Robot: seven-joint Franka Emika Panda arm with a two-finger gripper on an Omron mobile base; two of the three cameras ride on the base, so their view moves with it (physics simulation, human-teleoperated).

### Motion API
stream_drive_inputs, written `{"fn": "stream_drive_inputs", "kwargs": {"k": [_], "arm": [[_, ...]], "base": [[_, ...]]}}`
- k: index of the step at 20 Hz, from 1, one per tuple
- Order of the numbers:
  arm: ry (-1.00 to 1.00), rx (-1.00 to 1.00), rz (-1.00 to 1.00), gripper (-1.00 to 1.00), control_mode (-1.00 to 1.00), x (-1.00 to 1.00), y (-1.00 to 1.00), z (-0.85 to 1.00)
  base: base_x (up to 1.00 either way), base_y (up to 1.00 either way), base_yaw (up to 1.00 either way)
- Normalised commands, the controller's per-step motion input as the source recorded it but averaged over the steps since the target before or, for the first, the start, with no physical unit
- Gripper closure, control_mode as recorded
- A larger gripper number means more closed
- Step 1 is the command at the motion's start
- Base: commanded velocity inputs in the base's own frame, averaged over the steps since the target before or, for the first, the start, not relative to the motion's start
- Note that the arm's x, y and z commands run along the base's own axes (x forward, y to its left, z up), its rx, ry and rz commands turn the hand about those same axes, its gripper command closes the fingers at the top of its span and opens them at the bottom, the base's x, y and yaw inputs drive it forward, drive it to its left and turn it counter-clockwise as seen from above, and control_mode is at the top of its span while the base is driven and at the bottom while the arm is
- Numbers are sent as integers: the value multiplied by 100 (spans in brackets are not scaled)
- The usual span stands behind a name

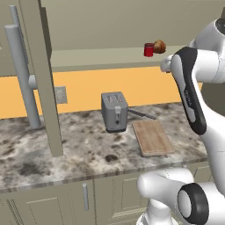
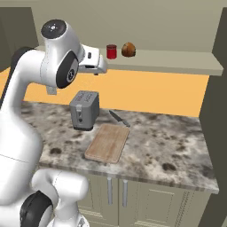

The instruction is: Pick the bread, place it on the cutting board, pick the jam, place it on the counter, and close the cabinet.

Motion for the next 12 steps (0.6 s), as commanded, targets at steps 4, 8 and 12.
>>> {"fn": "stream_drive_inputs", "kwargs": {"k": [4,8,12], "arm": [[-5,0,0,-100,-100,51,-7,12],[-6,0,0,-100,-100,52,-2,0],[-8,0,0,-100,-100,42,-5,0]], "base": [[0,0,0],[0,0,0],[0,0,0]]}}
